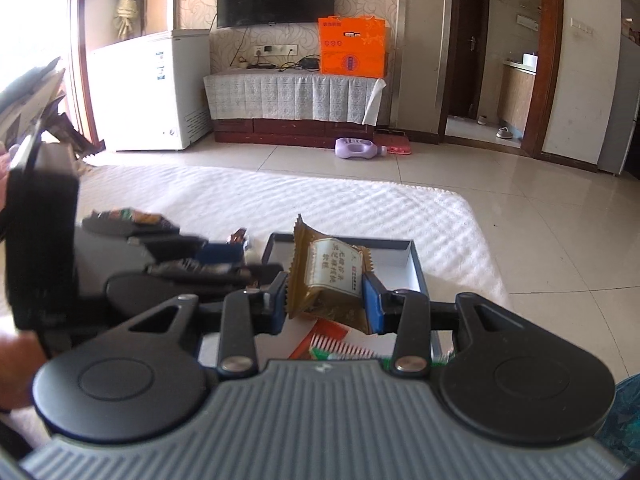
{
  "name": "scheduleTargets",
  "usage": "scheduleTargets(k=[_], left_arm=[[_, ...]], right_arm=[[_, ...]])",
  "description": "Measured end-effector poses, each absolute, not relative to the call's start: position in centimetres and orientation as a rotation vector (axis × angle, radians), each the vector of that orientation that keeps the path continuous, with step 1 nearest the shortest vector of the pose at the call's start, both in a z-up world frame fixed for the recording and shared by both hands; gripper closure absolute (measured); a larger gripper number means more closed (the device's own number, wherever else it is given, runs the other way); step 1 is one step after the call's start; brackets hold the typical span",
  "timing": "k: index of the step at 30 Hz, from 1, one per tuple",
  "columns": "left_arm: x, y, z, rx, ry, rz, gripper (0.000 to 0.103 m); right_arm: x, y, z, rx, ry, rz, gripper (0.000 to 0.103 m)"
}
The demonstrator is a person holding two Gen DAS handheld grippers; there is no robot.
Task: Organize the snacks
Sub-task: 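Lower the pastry into the grey box and open the right tool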
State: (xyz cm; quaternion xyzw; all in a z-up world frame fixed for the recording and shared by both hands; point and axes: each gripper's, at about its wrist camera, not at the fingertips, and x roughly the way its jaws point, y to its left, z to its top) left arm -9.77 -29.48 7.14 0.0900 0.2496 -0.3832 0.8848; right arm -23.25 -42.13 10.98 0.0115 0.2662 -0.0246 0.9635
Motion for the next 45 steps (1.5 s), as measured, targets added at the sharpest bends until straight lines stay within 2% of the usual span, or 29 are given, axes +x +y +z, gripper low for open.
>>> scheduleTargets(k=[17, 35, 45], left_arm=[[-6.9, -33.5, 5.9, 0.19, 0.543, -0.853, 0.068], [-5.8, -34.3, 5.0, 0.187, 0.561, -0.859, 0.068], [-6.1, -34.1, 4.6, 0.2, 0.569, -0.871, 0.068]], right_arm=[[-15.3, -44.5, 9.7, 0.057, 0.594, -0.009, 0.061], [-12.4, -46.6, 6.3, 0.061, 0.742, -0.03, 0.061], [-11.2, -45.9, 5.2, 0.034, 0.759, -0.057, 0.061]])
